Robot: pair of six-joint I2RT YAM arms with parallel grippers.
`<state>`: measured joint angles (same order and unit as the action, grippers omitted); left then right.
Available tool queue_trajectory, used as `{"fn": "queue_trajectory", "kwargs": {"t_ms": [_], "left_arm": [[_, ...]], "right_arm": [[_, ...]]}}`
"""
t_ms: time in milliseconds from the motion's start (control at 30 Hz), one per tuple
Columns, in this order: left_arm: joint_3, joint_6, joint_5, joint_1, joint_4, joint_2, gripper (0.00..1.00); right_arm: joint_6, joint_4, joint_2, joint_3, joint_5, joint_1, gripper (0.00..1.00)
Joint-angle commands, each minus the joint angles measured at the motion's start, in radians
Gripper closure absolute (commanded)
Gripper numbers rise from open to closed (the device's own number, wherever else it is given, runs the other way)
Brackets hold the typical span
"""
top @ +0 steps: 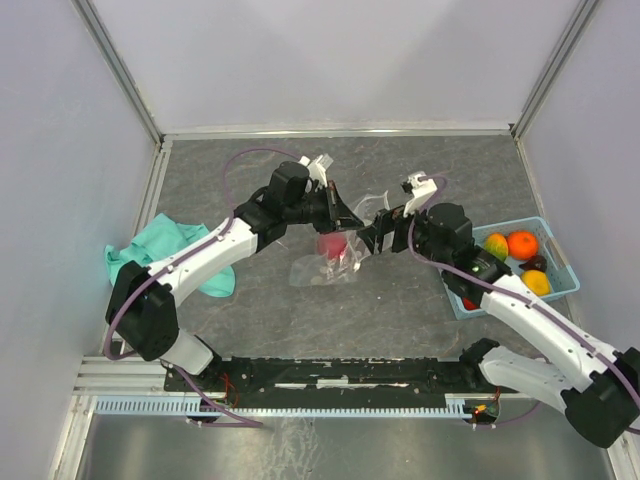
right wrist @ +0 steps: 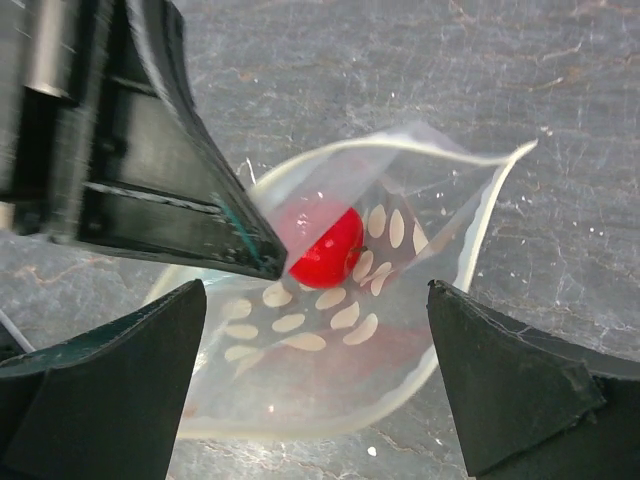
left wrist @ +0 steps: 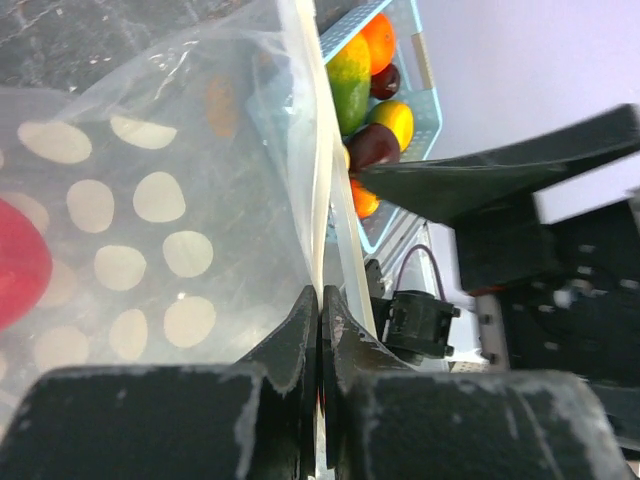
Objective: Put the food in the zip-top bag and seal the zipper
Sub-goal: Place the fake fruit in the zipper food storage bag, then pick up the fake fruit from the bin.
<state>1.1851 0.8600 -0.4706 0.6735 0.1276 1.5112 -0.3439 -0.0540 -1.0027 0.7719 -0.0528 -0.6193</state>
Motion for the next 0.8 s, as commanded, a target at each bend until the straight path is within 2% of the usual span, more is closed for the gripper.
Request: {"fn": "queue_trajectory", "kwargs": {"t_ms": [0, 167, 500, 767], "left_arm": [[0.052, -0.090, 0.037, -0.011, 0.088, -0.039, 0.97], [0.128, -0.195, 0.107, -0.013, 0.225, -0.034, 0.97], [0.232, -0.368, 0.258, -0.012, 0.408, -0.055, 0.97], [0.302, -0.482, 0.379, -0.012, 0.507, -0.064, 0.97]], "right_arm": [[-0.003, -0.107, 0.052, 0.125, -0.026, 0.003, 0.01], [-0.011, -0.276, 0.065, 0.225, -0.016, 0.002, 0.01], [0.012, -0.760, 0.030, 0.434, 0.281, 0.016, 0.01], [-0.040, -0.962, -0.041, 0.460, 0.351, 0.156, 0.00]]}}
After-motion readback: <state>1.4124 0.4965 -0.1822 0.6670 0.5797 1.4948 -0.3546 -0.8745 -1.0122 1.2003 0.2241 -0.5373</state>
